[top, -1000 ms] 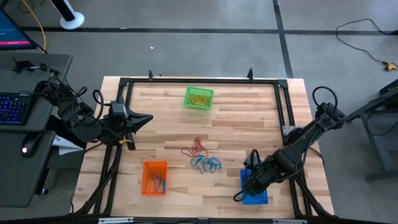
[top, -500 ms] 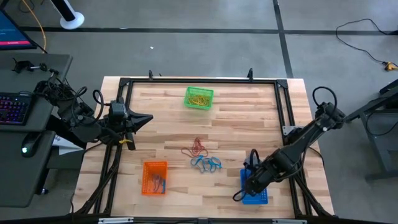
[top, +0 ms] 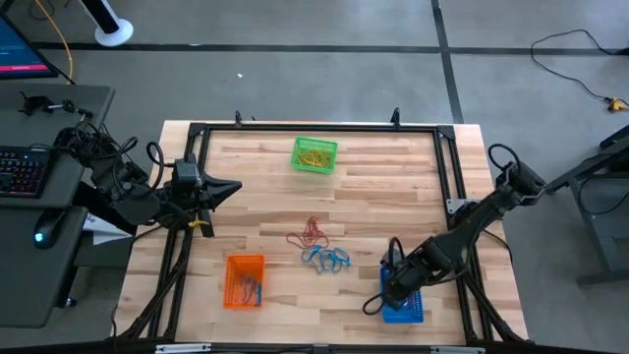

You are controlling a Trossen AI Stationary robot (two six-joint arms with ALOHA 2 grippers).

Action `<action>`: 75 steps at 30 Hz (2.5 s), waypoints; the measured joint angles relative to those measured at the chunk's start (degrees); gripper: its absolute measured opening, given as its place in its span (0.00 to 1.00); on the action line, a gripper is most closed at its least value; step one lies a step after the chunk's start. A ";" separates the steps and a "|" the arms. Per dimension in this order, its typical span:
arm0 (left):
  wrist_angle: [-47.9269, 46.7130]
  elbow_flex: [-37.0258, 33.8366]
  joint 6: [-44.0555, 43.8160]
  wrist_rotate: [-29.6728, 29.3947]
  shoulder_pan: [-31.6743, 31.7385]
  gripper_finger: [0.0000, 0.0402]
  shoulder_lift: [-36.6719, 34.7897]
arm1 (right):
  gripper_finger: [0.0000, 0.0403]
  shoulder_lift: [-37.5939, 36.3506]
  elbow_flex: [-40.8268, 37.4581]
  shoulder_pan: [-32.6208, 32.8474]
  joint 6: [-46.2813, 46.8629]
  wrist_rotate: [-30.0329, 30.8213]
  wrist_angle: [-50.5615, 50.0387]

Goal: Sort rubber bands into baskets
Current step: Put the red rubber band into the blue bin

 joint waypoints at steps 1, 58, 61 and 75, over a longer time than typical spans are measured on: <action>0.00 0.00 0.25 0.00 -0.01 0.00 -0.02 | 0.00 0.00 0.00 -0.15 -0.39 0.82 0.96; -4.19 -3.87 3.26 46.35 31.99 0.16 16.53 | 0.57 -5.38 7.48 -24.30 -40.30 10.50 12.73; -5.18 -3.87 8.52 54.39 34.93 0.26 22.09 | 0.57 -8.84 7.58 -21.34 -37.18 14.18 10.31; -2.19 -3.93 33.18 56.87 33.03 0.44 48.07 | 0.57 -11.07 7.30 -8.13 -21.96 28.38 4.89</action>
